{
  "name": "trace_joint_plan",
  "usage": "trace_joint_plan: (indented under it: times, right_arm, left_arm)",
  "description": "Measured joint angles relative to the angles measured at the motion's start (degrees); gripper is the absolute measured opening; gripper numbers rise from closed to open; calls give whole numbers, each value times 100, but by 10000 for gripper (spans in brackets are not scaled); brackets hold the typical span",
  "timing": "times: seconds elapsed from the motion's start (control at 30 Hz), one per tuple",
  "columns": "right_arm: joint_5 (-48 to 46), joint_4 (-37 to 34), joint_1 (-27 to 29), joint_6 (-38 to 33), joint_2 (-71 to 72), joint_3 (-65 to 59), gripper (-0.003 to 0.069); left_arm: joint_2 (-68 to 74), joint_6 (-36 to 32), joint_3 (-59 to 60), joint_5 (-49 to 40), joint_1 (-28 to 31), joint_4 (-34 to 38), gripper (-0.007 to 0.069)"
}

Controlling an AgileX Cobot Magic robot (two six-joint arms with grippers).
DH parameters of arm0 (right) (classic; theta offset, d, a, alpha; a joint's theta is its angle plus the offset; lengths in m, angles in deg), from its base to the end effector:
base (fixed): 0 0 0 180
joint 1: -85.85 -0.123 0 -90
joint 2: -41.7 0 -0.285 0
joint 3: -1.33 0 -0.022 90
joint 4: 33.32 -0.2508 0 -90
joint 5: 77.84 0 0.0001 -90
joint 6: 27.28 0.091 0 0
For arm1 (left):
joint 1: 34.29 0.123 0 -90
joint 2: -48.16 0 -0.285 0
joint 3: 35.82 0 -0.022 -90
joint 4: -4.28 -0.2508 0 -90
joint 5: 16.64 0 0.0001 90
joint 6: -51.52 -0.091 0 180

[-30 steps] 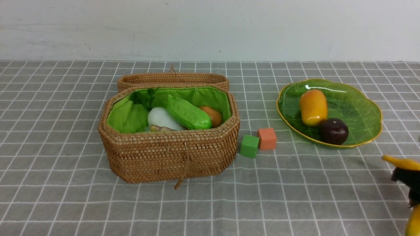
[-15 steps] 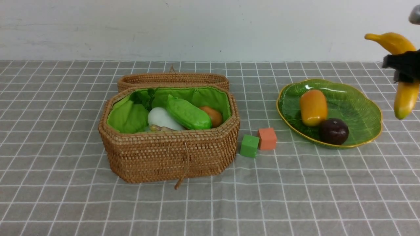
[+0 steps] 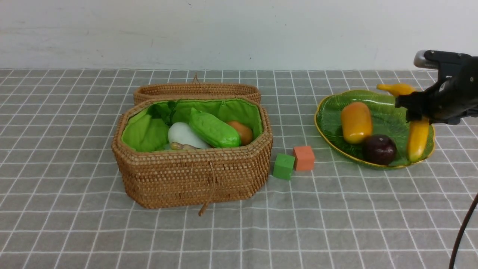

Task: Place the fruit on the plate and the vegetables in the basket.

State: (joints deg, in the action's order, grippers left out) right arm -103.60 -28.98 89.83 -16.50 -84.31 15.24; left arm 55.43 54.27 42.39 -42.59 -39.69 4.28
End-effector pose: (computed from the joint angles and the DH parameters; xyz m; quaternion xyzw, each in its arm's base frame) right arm 0.4679 -0.0356 0.2121 0.0941 0.9281 -0.0063 0.3603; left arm 0.0500 -0.0047 0.1674 0.0191 0.8260 -0.0400 0.5619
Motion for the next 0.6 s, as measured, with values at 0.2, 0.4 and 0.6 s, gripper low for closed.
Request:
trace_joint_plan:
  times: [0.2, 0.4, 0.6]
  right_arm:
    - [-615, 40, -30, -20, 239, 0, 639]
    - [-1495, 178, 4, 31, 1159, 0, 549]
    - [-1876, -313, -122, 123, 2651, -326, 206]
  left_arm:
    - [0, 0, 0, 0, 0, 0, 239]
    - [0, 0, 0, 0, 0, 0, 239]
    - [0, 0, 0, 0, 0, 0, 239]
